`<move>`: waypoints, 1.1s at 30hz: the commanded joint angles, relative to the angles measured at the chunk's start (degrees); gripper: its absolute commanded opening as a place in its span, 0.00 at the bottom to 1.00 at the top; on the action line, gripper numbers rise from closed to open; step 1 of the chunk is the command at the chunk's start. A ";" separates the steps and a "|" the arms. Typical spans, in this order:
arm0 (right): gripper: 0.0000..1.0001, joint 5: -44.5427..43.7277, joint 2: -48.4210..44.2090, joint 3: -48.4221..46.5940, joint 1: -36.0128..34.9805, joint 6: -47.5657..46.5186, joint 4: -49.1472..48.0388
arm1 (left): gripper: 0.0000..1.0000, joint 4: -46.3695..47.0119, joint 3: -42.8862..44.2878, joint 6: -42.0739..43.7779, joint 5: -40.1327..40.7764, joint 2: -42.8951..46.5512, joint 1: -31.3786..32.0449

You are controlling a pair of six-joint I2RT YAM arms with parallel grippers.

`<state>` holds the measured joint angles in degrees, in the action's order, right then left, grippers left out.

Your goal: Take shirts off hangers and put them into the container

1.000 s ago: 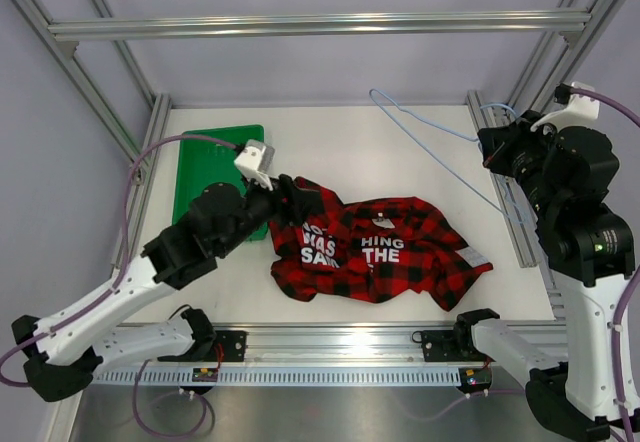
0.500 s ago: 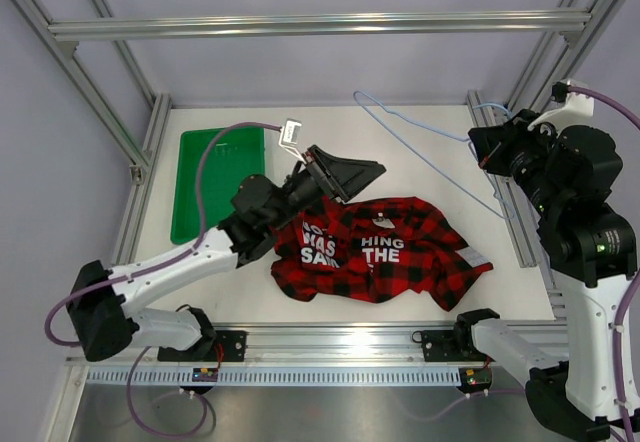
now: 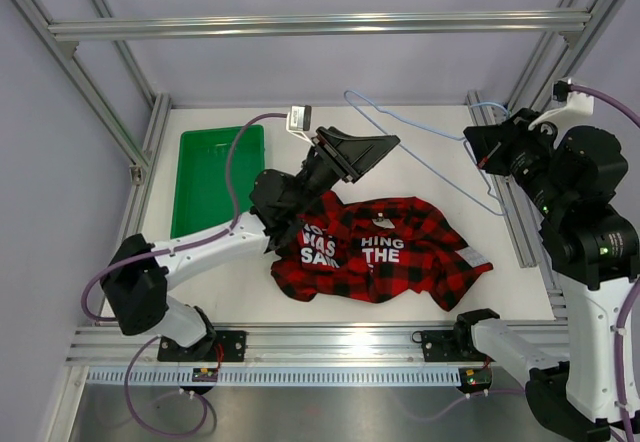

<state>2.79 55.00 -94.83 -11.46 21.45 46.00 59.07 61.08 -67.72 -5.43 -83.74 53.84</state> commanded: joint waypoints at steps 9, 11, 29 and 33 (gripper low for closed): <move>0.00 3.37 0.54 -0.53 0.21 0.70 -3.02 | 0.53 3.69 6.86 -2.68 1.39 -7.40 0.03; 0.00 3.45 1.33 -1.93 0.13 0.35 -2.50 | 0.53 3.60 6.69 -2.50 1.56 -7.75 0.12; 0.00 4.33 0.81 -0.35 0.13 -0.36 -2.50 | 0.49 0.97 15.82 -1.53 1.39 -15.39 0.03; 0.00 4.59 0.37 -0.62 0.13 -0.62 -2.14 | 0.26 0.44 16.35 -1.10 1.92 -15.83 -0.06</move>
<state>6.68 56.36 -94.45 -11.46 22.02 44.91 58.08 74.65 -70.11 -5.32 -99.11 53.84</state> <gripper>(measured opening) 0.053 0.294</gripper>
